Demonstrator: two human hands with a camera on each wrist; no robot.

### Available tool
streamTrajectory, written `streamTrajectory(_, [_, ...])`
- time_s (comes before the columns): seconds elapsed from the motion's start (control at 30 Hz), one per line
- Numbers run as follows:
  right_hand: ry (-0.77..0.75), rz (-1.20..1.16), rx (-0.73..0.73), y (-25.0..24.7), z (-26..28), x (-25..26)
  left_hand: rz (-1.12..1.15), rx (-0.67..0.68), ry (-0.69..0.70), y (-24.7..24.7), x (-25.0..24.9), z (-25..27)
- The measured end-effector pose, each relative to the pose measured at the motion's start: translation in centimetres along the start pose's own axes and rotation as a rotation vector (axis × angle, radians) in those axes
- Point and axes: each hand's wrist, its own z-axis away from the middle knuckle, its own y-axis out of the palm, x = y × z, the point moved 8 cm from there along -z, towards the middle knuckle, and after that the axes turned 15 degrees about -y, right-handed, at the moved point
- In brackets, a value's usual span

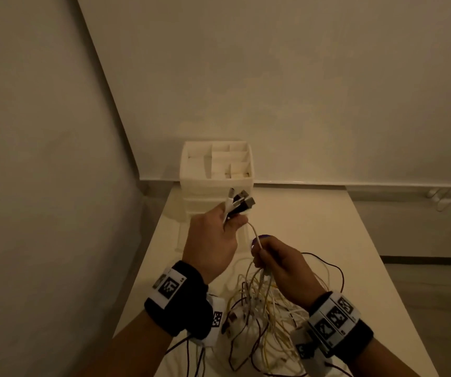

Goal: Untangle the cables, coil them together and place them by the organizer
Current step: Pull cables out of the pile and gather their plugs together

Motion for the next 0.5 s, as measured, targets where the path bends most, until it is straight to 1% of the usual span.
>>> streamTrajectory(0.1, [-0.021,0.024,0.016,0.3,-0.8,-0.5,0.04,-0.049,-0.027,-0.1,0.5,0.0])
streamTrajectory(0.17, [-0.024,0.0,0.009,0.0,-1.2,-0.8,0.031,-0.004,-0.03,0.3,0.6,0.1])
streamTrajectory(0.23, [0.001,0.014,0.042,-0.2,-1.1,-1.6,0.018,0.029,-0.028,0.6,0.8,0.0])
streamTrajectory(0.3, [0.02,0.116,0.121,-0.3,-0.7,-2.7,0.01,0.009,-0.065,0.1,1.7,-0.4])
streamTrajectory(0.4, [0.007,0.364,0.215,-0.3,-0.1,-4.2,-0.012,-0.002,-0.089,-0.1,2.6,-0.7])
streamTrajectory(0.5, [0.05,0.52,0.236,-0.2,-0.2,-4.8,-0.003,0.005,-0.084,0.2,2.5,-0.4])
